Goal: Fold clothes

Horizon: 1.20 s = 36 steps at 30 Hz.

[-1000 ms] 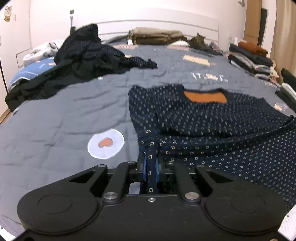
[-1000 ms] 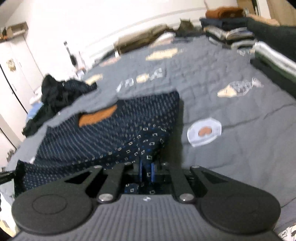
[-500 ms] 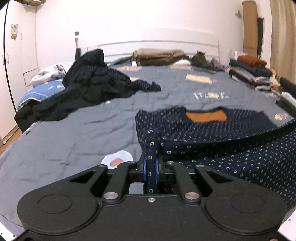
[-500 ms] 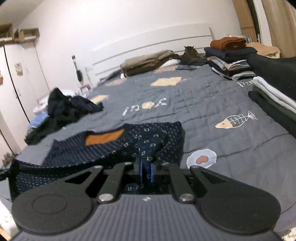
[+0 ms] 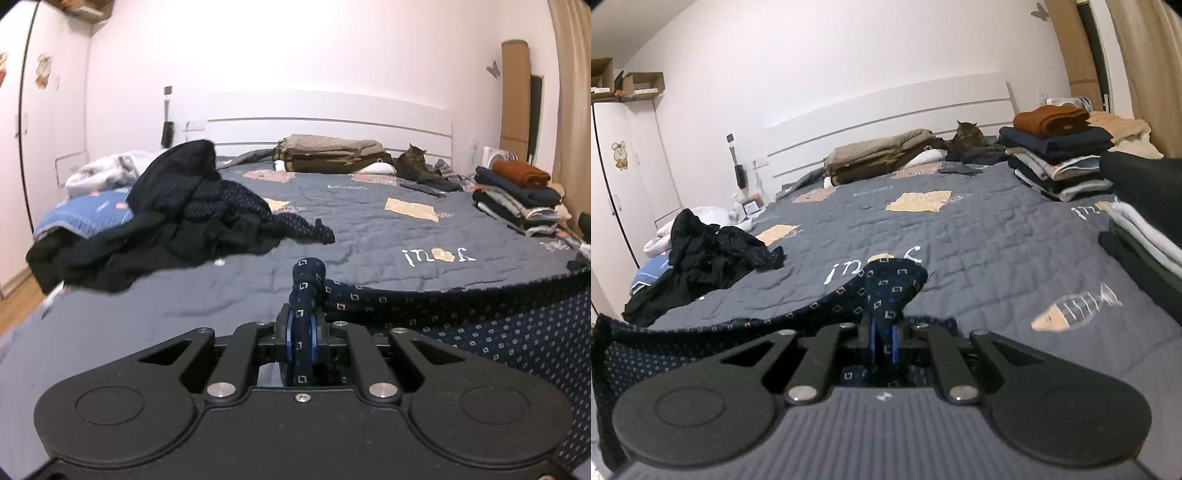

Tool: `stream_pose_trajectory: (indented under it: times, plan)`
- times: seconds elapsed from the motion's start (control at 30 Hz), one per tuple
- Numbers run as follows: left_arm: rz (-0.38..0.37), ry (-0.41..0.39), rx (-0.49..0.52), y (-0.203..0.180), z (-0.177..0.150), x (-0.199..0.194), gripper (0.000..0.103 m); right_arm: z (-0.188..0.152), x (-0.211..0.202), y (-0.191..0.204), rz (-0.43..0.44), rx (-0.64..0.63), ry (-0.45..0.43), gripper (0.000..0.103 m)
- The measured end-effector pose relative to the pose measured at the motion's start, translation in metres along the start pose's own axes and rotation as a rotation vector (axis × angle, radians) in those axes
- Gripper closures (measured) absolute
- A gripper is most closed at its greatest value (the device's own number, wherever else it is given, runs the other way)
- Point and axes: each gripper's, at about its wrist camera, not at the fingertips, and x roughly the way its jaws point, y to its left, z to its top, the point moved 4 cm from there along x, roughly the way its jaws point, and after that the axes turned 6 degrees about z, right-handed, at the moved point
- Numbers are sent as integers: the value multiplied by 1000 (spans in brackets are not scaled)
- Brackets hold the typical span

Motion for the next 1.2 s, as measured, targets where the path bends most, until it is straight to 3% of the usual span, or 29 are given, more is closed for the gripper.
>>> stream_pose_trajectory:
  times: [0.33, 0.7, 0.87, 1.0, 1.1, 1.2]
  plan:
    - [20, 85, 36, -7, 1, 95, 94, 11, 100, -24, -26, 12, 113, 95]
    - [30, 88, 65, -12, 18, 152, 94, 30, 156, -35, -36, -23, 128, 95]
    - [38, 155, 90, -18, 5, 174, 94, 15, 184, -43, -50, -27, 211, 95]
    - [81, 180, 69, -12, 2, 175, 72, 11, 187, -48, -99, -41, 235, 83]
    - [108, 150, 7, 0, 6, 156, 71, 21, 170, -49, -117, -26, 199, 70]
    - [98, 137, -43, 4, 9, 129, 60, 29, 150, -42, -88, -6, 178, 68]
